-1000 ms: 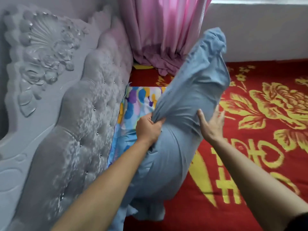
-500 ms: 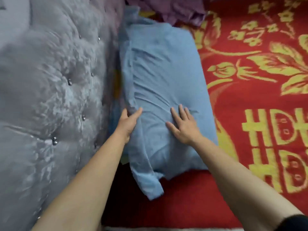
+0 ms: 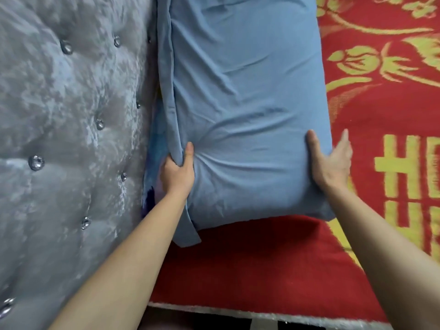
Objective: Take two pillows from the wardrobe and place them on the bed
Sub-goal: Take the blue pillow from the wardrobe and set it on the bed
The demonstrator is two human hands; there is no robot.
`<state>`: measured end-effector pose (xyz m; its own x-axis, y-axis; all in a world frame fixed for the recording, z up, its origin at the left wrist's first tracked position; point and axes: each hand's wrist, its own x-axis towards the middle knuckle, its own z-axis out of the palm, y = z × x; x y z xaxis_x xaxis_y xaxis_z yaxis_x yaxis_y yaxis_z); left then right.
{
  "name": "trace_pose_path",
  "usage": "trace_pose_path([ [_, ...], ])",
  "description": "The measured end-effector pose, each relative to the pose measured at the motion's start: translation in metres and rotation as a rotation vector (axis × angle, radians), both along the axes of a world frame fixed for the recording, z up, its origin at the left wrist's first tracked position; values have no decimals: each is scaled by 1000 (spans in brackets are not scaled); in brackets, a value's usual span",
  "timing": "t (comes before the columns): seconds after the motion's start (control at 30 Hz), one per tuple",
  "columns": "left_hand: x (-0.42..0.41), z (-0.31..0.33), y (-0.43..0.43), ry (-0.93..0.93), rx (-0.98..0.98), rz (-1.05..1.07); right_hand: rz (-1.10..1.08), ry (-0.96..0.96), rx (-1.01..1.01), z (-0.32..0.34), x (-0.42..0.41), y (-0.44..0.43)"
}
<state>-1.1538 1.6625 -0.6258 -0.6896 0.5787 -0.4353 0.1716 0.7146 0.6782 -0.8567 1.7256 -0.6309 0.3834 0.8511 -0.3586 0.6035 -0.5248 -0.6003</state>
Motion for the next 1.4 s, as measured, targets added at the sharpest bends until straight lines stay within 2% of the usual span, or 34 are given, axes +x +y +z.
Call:
trace_pose_path([
  [0.07,5,14,7,105,-8,25,-73,178,-115,1,6,-3],
  [0.1,6,25,12,155,2,39,-103,208,-112,2,4,-4],
  [0.2,-9,55,28,290,162,146,-200,239,48,11,-12,-8],
  [0.27,-40,53,28,220,280,340,-180,250,169,14,-26,-17],
  [0.33,-75,33,19,107,147,451,-40,154,168,8,-38,-29],
  [0.43,-82,16,6,87,-107,277,104,62,-10,-9,-43,-39],
  [0.5,-59,16,1,207,-89,107,36,123,-66,-14,-40,-37],
  [0.6,-34,18,-5,571,28,-175,-14,191,-63,-15,-39,-36],
  [0.67,-26,18,3,757,78,-412,15,148,-20,-12,-39,-36],
  [0.77,-16,9,21,715,-41,-626,69,22,74,-14,-39,-45],
  [0.83,-6,-5,10,631,-133,-633,109,-50,75,-24,-41,-58],
  [0.93,9,-18,-27,619,-180,-547,109,-61,71,-34,-50,-67],
  [1.0,14,-21,-44,616,-192,-538,127,-148,142,-28,-57,-66],
  [1.1,9,-19,-45,632,-170,-540,408,-308,336,-20,-61,-70],
  [1.2,6,-18,-39,679,-120,-570,624,-350,292,-26,-55,-70],
  [1.4,1,-27,-38,712,-134,-641,657,-398,257,-36,-51,-68],
])
